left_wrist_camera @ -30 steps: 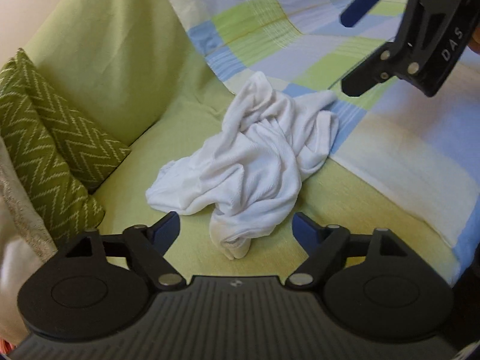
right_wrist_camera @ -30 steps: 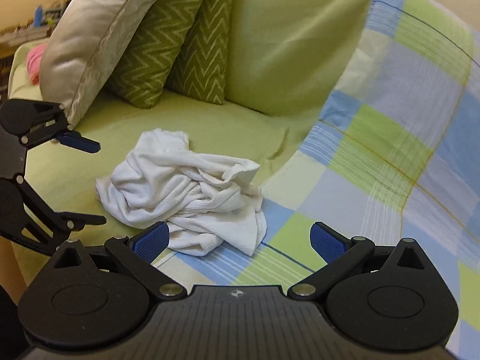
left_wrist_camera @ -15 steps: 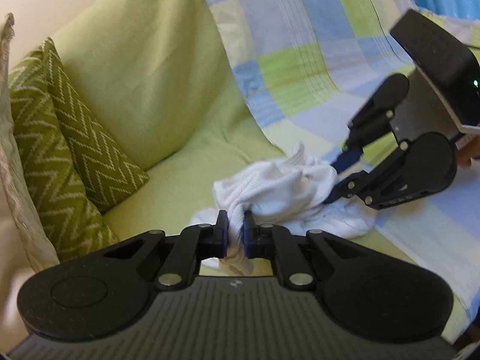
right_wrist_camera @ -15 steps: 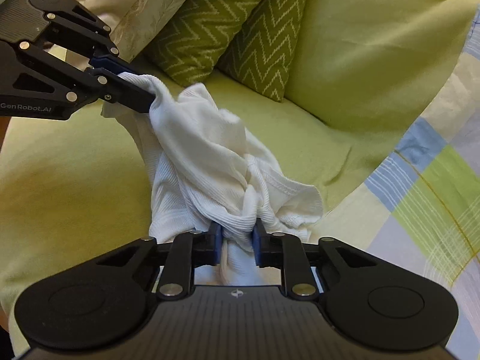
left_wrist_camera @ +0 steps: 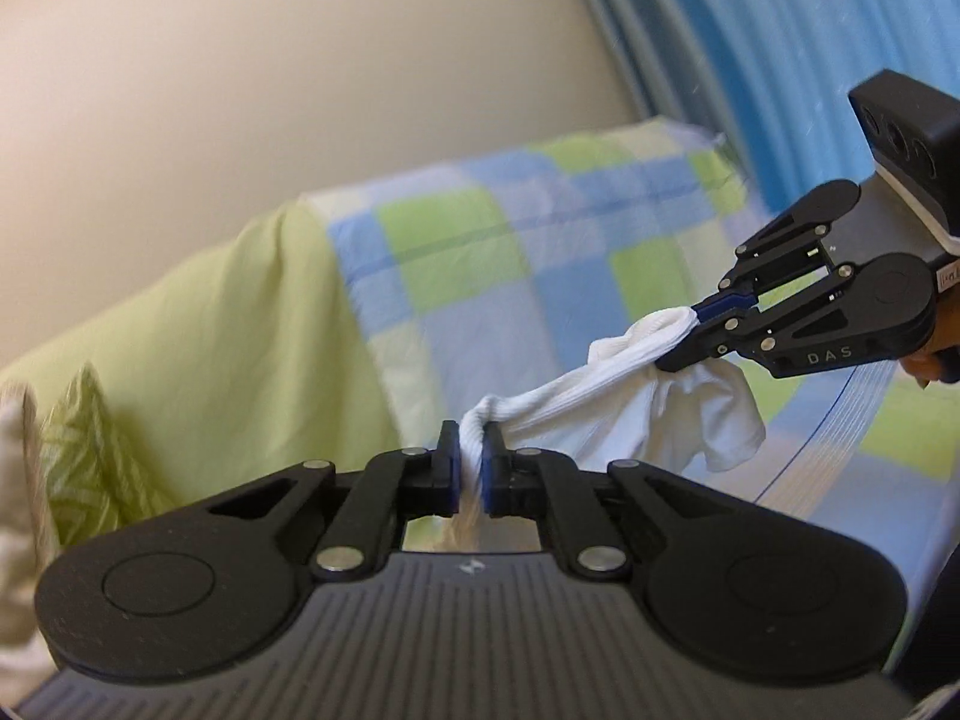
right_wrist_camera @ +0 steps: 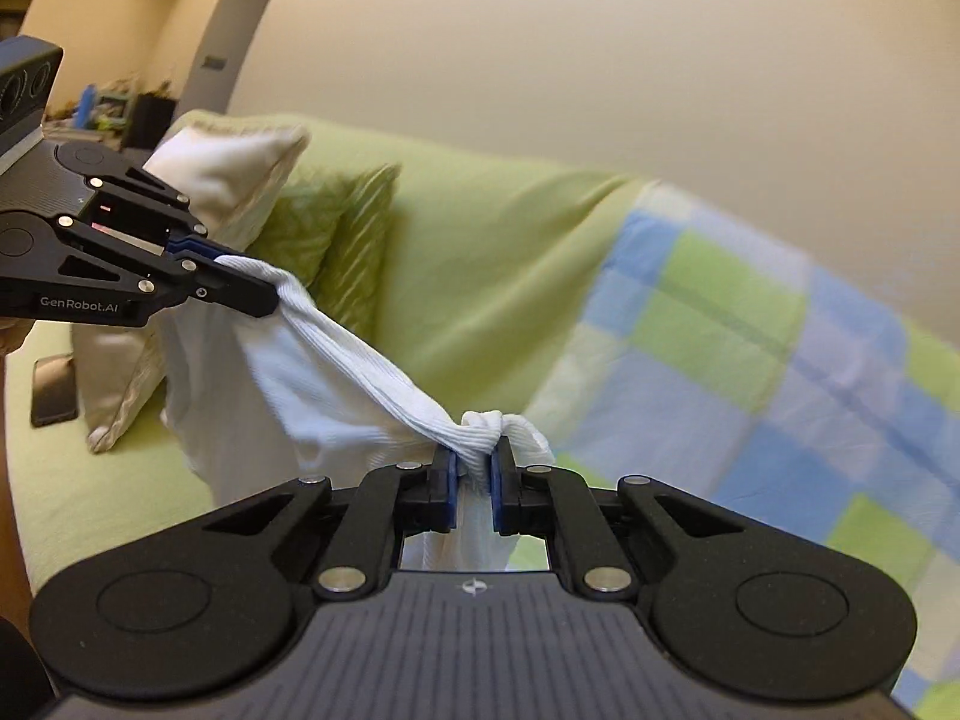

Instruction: Fold clothes

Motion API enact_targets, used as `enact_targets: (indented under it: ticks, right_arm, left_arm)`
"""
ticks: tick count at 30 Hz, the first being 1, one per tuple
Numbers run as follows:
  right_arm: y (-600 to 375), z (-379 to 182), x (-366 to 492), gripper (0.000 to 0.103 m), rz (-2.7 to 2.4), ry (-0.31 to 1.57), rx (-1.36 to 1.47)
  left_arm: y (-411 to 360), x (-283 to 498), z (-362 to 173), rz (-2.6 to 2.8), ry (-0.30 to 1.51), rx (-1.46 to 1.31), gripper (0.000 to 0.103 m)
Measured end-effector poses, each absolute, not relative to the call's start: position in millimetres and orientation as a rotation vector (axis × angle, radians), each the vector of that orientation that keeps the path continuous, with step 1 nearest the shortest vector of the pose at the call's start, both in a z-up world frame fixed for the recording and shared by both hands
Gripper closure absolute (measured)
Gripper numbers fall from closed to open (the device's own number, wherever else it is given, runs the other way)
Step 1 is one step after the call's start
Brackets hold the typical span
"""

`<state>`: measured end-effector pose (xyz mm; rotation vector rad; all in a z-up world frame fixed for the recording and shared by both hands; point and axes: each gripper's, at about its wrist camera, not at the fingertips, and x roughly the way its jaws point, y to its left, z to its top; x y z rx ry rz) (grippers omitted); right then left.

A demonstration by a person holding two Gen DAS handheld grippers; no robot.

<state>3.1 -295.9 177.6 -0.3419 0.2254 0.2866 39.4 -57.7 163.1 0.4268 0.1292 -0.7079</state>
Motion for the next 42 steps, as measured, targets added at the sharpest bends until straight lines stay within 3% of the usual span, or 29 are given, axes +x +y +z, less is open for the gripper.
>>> enact_targets:
  ticks: [10,17,25,26,27,29,31,33,35,42]
  right_arm:
    - [-380,232,-133,0.094,0.103,0.151,-0.309]
    - [-439,211,-114,0.094,0.01,0.218,-0.237]
    - [-517,112,-20,0.094,-0.123,0.437,-0.117]
    - [-528,97,-14,0.094,-0.157,0.467,-0.106]
    - [-539,82,-8,0.093,-0.195,0.496,-0.097]
    - [-558,56,2,0.086,-0.284,0.567,-0.098]
    - [-570,39,0,0.081,-0.327,0.616,-0.101]
    - [-570,31,-11,0.069,-0.32,0.608,-0.132]
    - [-558,27,-21,0.062,-0.284,0.603,-0.197]
    - [-477,17,1,0.054,0.269,0.658,-0.433]
  left_arm:
    - [-144,-32,233,-0.942,0.014,0.372,0.098]
    - [-213,0,204,-1.06,0.103,0.341,0.098]
    - [-309,111,114,-1.082,0.336,0.274,0.096]
    - [-323,126,100,-1.07,0.376,0.261,0.094]
    - [-333,140,88,-1.057,0.417,0.246,0.078]
    - [-340,158,69,-1.044,0.472,0.218,0.064]
    - [-332,160,54,-1.043,0.492,0.22,0.064]
    - [-313,151,41,-1.045,0.495,0.253,0.052]
    - [-287,137,26,-1.04,0.516,0.276,0.047]
    - [-216,78,-31,-1.062,0.723,0.267,0.046]
